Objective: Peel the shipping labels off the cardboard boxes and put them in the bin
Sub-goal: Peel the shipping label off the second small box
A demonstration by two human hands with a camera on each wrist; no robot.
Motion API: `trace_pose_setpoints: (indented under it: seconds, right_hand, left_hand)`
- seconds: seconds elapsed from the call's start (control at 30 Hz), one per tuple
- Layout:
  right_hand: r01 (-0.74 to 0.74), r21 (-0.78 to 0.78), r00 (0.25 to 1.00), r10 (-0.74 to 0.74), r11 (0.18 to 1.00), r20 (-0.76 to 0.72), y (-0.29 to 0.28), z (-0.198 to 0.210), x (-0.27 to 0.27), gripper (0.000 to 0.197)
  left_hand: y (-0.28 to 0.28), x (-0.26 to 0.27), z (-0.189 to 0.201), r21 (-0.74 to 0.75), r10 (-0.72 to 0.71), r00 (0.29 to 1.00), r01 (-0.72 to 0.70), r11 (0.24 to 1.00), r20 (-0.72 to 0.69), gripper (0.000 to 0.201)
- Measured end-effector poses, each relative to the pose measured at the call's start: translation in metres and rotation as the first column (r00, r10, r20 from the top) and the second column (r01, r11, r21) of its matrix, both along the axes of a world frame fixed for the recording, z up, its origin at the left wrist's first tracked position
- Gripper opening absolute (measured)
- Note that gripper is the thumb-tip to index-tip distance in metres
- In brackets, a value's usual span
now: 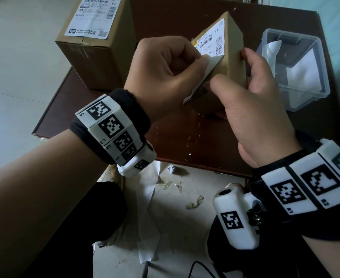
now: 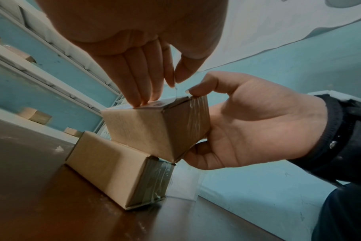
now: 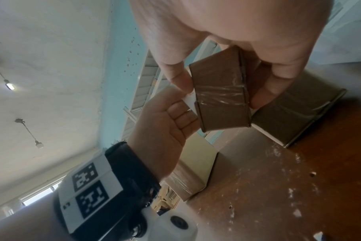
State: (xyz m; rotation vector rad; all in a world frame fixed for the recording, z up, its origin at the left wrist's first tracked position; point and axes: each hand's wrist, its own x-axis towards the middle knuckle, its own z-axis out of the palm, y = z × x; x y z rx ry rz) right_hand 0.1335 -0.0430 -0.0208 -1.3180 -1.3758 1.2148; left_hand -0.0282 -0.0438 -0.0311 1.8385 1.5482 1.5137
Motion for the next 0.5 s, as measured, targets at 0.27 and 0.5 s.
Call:
trace_pose_setpoints:
  seconds: [0.27,0.5]
  right_hand:
    - [-0.007,0.005,1.0,0.007,1.0,0.0,-0.0012,0.0014,0.0002,0.074]
    - [-0.003,-0.012,0.999,0.003,1.0,-0.037,-0.0021,0.0029,-0.0004,0.07]
  left_hand:
    - [0.0009,-0.0006,-0.0017,0.005,-0.001,1.0,0.001,1.0,-0.005,0.02]
    - [0.0009,-0.0003,-0.0014,0.008,0.012,1.0,-0.013,1.0,0.02,0.021]
